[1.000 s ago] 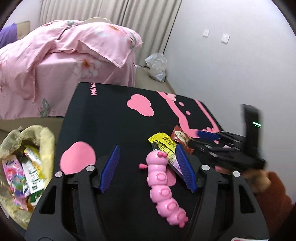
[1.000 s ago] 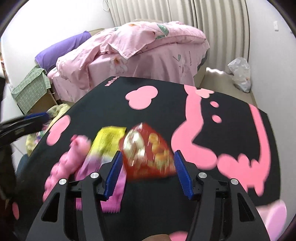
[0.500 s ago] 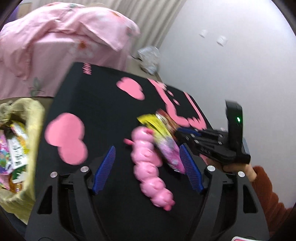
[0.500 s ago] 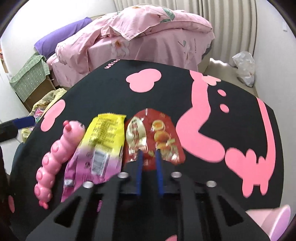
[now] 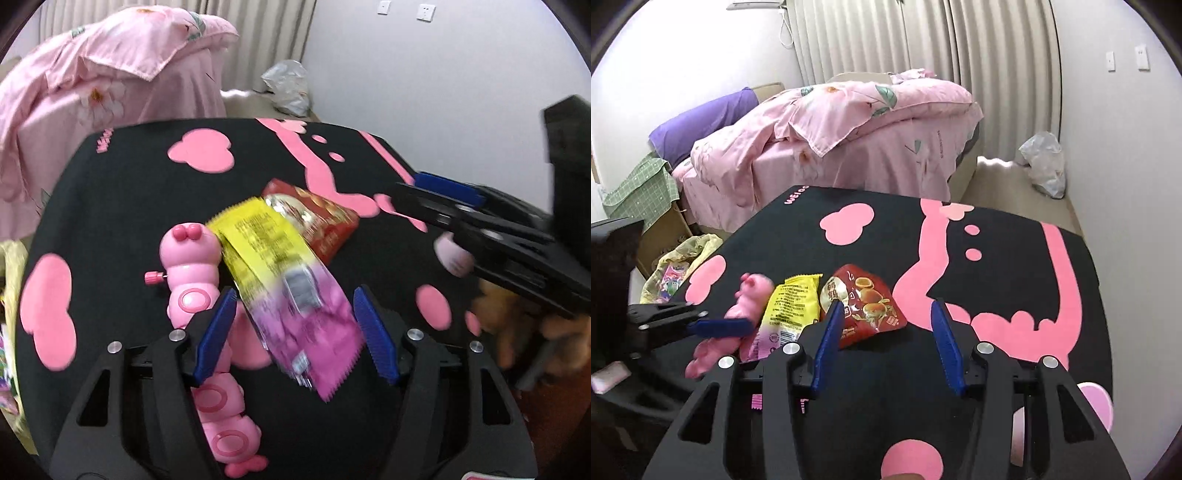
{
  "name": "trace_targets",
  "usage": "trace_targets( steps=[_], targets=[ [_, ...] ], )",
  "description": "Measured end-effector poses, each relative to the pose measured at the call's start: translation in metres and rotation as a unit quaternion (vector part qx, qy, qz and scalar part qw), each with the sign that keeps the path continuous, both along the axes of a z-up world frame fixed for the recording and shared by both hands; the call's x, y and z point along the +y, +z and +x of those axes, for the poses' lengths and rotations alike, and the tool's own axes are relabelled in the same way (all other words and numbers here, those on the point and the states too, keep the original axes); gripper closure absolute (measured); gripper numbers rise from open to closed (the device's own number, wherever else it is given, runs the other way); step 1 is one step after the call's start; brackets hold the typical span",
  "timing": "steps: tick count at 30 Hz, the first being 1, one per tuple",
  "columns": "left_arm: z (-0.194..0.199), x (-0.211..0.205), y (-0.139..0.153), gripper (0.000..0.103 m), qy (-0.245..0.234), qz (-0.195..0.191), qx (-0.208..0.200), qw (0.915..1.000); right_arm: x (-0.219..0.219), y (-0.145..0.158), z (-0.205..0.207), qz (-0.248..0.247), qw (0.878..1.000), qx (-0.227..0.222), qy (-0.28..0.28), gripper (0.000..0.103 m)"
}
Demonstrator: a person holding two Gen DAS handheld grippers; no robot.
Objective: Collect trash
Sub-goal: 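Grasp the yellow-pink candy bar with the left gripper while the right approaches the red snack bag, then grasp the red snack bag with the right gripper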
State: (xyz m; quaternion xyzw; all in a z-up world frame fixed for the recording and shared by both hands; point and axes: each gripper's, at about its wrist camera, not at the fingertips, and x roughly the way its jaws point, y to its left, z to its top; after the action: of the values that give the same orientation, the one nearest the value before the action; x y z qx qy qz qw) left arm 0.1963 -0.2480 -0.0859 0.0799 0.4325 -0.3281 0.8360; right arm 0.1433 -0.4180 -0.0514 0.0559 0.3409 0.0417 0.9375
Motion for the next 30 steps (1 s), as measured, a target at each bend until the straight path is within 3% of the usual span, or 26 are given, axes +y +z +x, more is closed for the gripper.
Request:
trace_targets(
  steps=[2,5,10,15,23,30],
  targets=[
    [0.005,-0.005,-0.002,0.047,0.003,0.022,-0.013,0.9997,-0.003,0.004,0.002,-0.006,1.0,0.004,-0.005,0.056],
    [0.01,-0.008,-0.008,0.07,-0.004,0.045,-0.004,0.999,-0.002,0.006,0.005,-0.025,1.0,0.006,-0.013,0.056],
    [-0.004,0.005,-0.01,0.08,-0.032,0.037,0.011,0.9987,0.002,0.004,0.011,-0.015,1.0,0.007,-0.004,0.056],
    [-0.028,0.024,-0.009,0.083,-0.074,0.026,0.031,0.9964,0.004,-0.007,0.029,0.011,0.999,0.038,0.016,0.056],
    [-0.048,0.064,-0.007,0.083,-0.064,0.002,0.067,0.9957,0.008,-0.041,0.065,0.031,0.994,0.099,0.037,0.056],
    [-0.057,0.084,-0.002,0.076,-0.054,-0.044,0.086,0.9939,0.019,-0.046,0.057,0.063,0.991,0.088,0.078,0.055]
  ],
)
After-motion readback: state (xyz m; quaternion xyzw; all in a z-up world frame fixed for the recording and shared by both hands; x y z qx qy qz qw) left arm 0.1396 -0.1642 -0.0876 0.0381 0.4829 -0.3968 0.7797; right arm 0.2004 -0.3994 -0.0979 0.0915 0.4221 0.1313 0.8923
